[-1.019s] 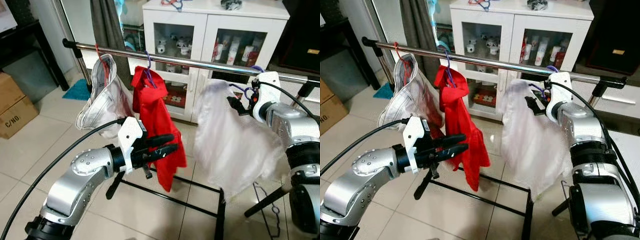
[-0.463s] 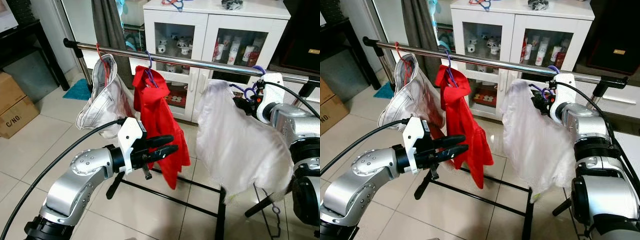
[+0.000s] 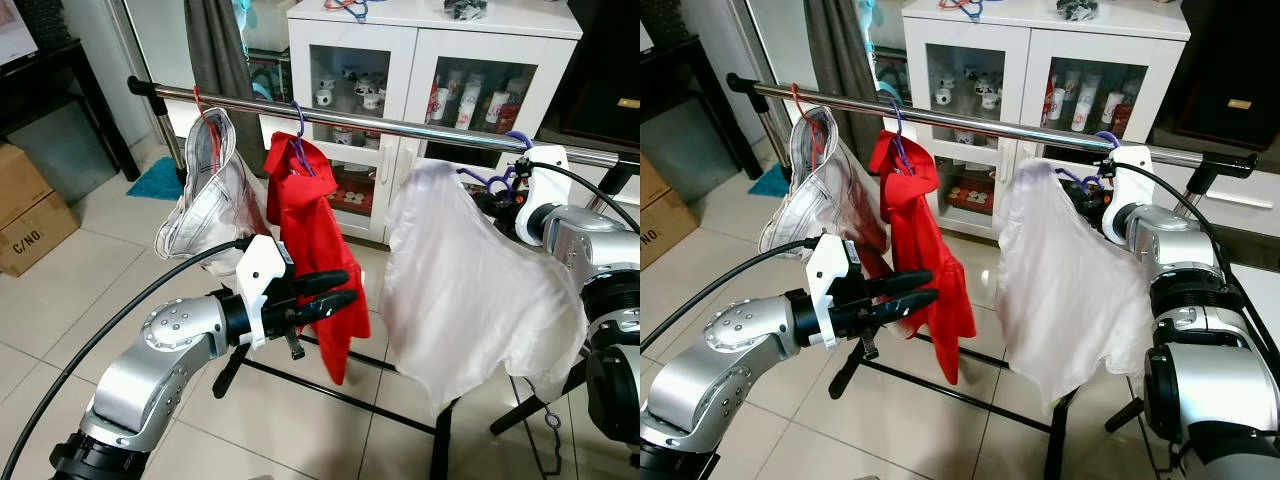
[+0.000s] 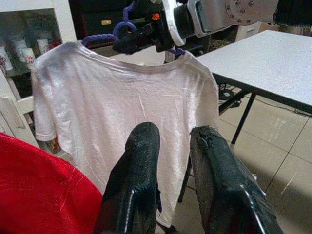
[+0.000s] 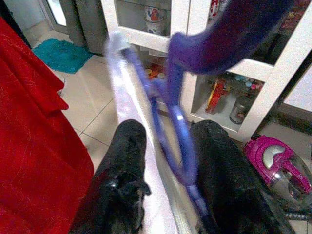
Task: Hang hanger
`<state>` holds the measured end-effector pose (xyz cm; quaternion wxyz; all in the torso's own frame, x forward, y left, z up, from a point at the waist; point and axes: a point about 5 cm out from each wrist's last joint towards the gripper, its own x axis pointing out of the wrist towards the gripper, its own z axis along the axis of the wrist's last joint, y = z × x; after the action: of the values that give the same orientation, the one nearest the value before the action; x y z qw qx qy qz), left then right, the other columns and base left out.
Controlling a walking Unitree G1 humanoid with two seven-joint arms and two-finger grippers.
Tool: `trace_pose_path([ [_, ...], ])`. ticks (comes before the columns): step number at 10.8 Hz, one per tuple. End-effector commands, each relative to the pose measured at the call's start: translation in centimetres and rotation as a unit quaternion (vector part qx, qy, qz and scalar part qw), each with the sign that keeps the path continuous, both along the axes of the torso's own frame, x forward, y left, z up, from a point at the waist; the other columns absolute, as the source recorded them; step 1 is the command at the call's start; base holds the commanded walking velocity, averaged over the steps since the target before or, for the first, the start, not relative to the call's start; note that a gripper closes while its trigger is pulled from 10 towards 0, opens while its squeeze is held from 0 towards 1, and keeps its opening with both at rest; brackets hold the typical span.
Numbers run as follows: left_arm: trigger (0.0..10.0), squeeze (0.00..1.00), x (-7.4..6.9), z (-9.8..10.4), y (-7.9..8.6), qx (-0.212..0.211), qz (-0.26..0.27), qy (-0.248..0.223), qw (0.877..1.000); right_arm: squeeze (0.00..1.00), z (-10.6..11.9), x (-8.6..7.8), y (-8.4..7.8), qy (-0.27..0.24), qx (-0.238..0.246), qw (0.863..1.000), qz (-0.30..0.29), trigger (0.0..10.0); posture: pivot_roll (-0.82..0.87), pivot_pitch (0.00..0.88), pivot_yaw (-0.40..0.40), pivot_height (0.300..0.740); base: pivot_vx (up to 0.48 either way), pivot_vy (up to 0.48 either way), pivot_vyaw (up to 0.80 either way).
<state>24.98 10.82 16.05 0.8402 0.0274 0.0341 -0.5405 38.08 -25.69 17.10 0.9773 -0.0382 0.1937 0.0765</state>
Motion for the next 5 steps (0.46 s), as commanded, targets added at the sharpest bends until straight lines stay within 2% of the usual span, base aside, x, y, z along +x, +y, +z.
trace_pose_path([
  [1,10.0,0.0,-0.06,-0.1,0.0,0.003,-0.003,-0.003,1.0,0.0,0.86,0.29,-0.13,-0.013,-0.001,1.0,0.003,0.0,-0.01,0.0,0.047,0.74,0.0,0.0,0.0],
  [5,10.0,0.0,-0.09,-0.11,0.1,0.004,-0.006,-0.002,1.0,0.0,0.76,0.3,-0.2,-0.011,-0.001,1.0,0.005,0.0,-0.01,0.0,0.051,0.74,0.0,0.0,0.0],
])
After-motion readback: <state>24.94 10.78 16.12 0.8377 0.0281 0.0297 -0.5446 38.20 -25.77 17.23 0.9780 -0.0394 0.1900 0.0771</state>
